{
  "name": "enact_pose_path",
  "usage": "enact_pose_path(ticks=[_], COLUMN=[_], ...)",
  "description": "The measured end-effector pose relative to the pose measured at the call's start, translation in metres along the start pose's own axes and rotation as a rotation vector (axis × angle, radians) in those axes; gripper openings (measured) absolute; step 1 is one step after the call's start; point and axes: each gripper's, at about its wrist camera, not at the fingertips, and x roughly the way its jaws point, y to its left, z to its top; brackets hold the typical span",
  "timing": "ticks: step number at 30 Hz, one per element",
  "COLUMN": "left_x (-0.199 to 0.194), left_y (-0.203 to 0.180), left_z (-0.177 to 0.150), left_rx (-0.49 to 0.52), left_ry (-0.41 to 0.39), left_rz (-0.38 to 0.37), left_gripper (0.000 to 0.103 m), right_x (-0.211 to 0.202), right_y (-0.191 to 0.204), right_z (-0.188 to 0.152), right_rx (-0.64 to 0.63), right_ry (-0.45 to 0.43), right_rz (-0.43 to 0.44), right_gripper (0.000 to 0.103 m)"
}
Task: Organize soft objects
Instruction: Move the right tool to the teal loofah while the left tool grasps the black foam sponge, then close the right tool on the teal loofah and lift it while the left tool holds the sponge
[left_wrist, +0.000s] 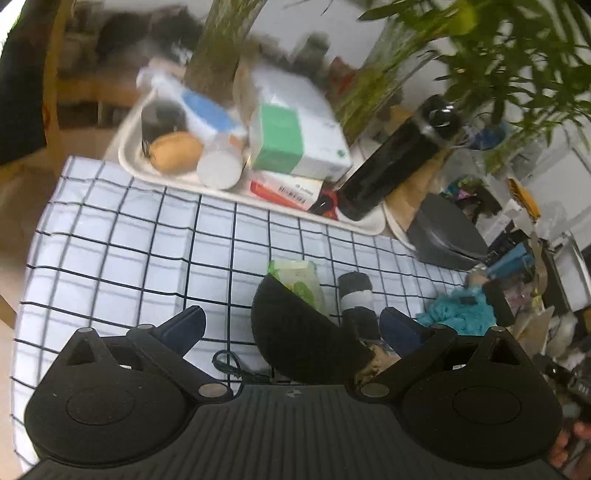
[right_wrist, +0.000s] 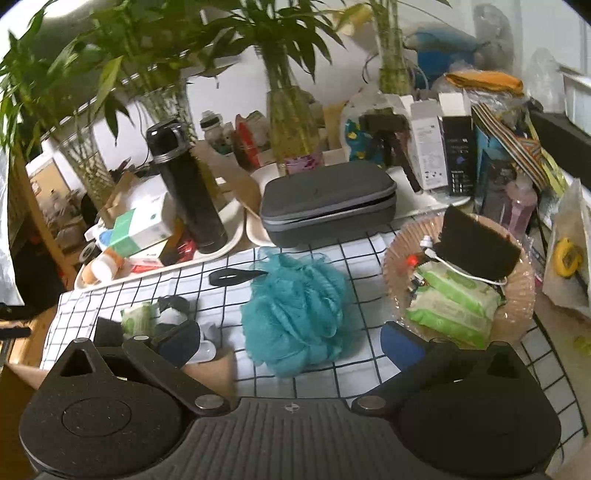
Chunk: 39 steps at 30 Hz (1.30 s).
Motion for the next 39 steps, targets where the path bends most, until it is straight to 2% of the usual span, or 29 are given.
enact_pose_path(ticks=[2, 5, 10, 14, 16, 18, 23, 26, 32, 36, 39], left_x=[0.017, 0.038, 0.070, 0.091, 0.093, 0.098, 0.105, 0.106, 0.094, 0.081, 0.070], left_y=[0.003, 0.012, 0.035, 0.048, 0.051, 0.052, 0.059, 0.062, 0.057, 0.059, 0.056], left_z=[0.006, 0.010, -0.002, -0.008, -0.007, -0.006, -0.006, -0.007, -0.004, 0.002, 0.007], left_rx=[0.010, -0.028, -0.175, -0.276, -0.297, -0.307, -0.364, -0.383, -0.363, -0.364, -0.328], left_ry=[0.043, 0.089, 0.175, 0.232, 0.233, 0.246, 0.266, 0.259, 0.201, 0.140, 0.096], left_rz=[0.003, 0.016, -0.076, -0.144, -0.150, -0.167, -0.232, -0.257, -0.283, -0.275, -0.252], left_gripper=[0.103, 0.102, 0.102, 0.101, 0.090, 0.088, 0.071, 0.064, 0.059, 0.058, 0.058], right_x=[0.003, 0.008, 0.015, 0.028, 0.032, 0.034, 0.041, 0.048, 0.066, 0.084, 0.102], right_y=[-0.003, -0.004, -0.004, -0.008, -0.008, -0.006, -0.005, -0.009, -0.013, -0.014, -0.015], right_z=[0.003, 0.007, 0.013, 0.017, 0.017, 0.017, 0.020, 0.022, 0.024, 0.023, 0.022], right_rx=[-0.001, 0.002, -0.029, 0.007, 0.022, 0.013, -0.001, 0.013, 0.017, 0.033, 0.071], right_ry=[-0.006, -0.026, -0.070, -0.044, -0.030, -0.026, -0.027, -0.017, 0.015, 0.066, 0.111], right_rz=[-0.014, -0.020, -0.034, -0.030, -0.025, -0.027, -0.044, -0.066, -0.081, -0.049, -0.013], right_gripper=[0.103, 0.103, 0.103, 0.103, 0.103, 0.103, 0.103, 0.103, 0.103, 0.103, 0.103])
